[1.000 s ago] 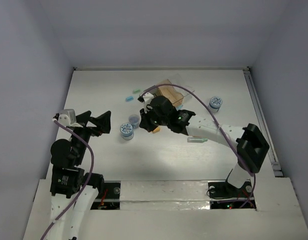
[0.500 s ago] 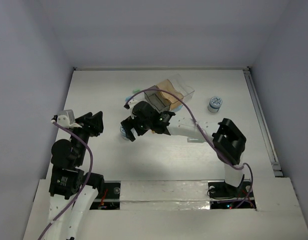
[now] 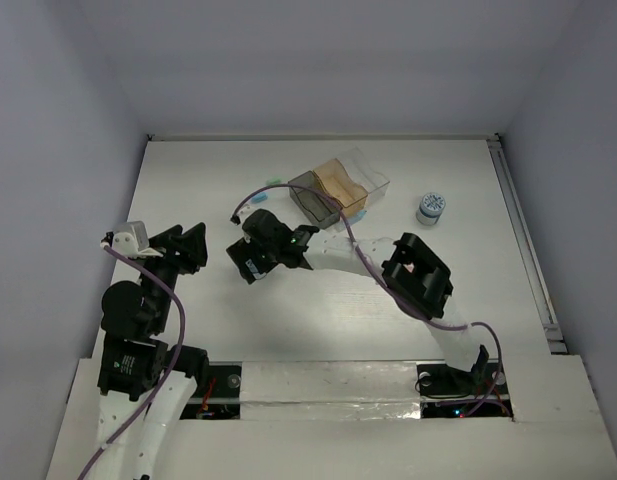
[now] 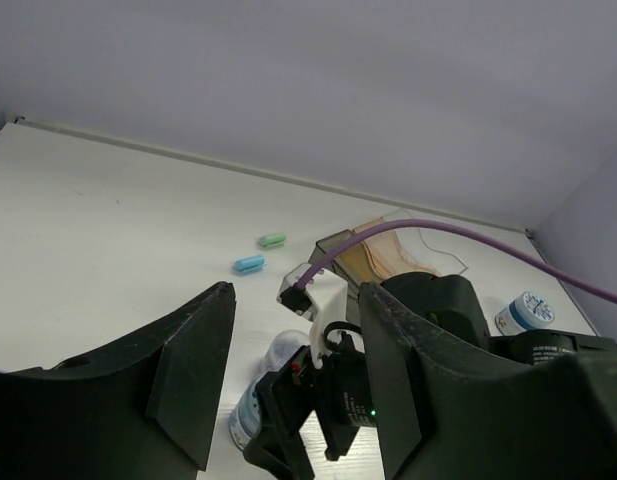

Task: Sort the stationery into containers
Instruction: Pick up the stationery from the center of the board, then place the stationery in the storage box.

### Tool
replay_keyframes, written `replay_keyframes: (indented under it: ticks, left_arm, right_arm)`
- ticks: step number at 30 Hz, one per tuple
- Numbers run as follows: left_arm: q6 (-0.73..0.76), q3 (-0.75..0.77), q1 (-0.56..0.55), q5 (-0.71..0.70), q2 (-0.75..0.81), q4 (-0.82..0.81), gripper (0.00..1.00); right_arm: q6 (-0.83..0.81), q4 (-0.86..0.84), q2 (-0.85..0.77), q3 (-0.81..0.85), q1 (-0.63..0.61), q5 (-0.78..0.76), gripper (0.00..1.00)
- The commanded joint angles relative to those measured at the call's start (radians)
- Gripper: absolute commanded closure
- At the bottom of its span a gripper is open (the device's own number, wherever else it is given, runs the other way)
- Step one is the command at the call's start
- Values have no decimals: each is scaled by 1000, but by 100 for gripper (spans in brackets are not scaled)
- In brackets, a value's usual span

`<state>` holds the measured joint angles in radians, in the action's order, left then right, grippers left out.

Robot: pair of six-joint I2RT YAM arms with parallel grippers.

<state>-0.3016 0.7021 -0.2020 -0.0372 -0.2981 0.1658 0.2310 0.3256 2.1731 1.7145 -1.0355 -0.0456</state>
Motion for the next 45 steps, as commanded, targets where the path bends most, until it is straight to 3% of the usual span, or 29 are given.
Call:
replay_keyframes:
  ticks: [1,3,5,10,13,16,23,32,45]
  left_arm:
    - [-2,25,-5,2,8,-34,51]
    - [-2,25,-5,2,8,-34,51]
    - [-2,23,-5,3,7,-34,51]
    - [-4,25,-5,11,4,-38,51]
    - [-4,25,-5,14,-1,-38,51]
    - [-4,22,-5,20,-3,-40,51]
    - [-2,22,-5,26,-10,-43,51]
    - [-2,22,-5,31,-27,-46,51]
    - [-2,20,4,31,-35,-51,51]
  right_arm:
    - [-5,-66,16,60,-9,-65,10]
    - [-7,-71,17,63,-9,-80,33]
    - [-4,-80,-16,59,-18,-106,70]
    - [-27,-194,-202,-29,9,-135,73]
    - [-39,-233,-294,-55,141,-102,73]
    - [-21,-212,-297,-30,321,-21,73]
    - [-76,-180,-167,121,544,-28,74]
    - [-107,-82,30,358,657,-34,76]
    - [-90,-109,70,310,686,-54,75]
